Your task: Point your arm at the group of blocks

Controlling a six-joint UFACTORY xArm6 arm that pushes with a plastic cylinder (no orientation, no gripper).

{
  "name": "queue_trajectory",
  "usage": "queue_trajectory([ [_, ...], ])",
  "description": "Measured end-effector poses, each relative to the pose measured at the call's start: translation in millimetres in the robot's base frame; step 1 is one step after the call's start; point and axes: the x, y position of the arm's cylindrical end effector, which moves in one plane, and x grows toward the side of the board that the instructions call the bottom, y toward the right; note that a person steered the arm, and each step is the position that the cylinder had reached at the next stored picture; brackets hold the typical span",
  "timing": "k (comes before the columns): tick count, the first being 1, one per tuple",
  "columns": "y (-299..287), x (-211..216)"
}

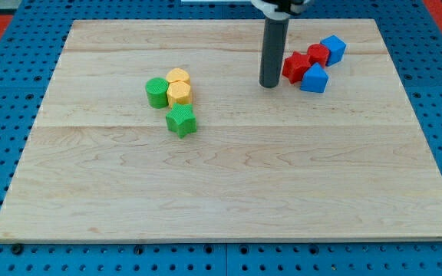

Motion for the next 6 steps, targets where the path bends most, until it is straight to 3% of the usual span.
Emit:
queue_trajectory([
  [1,47,79],
  [2,142,24],
  [4,158,-142],
  [6,90,-93],
])
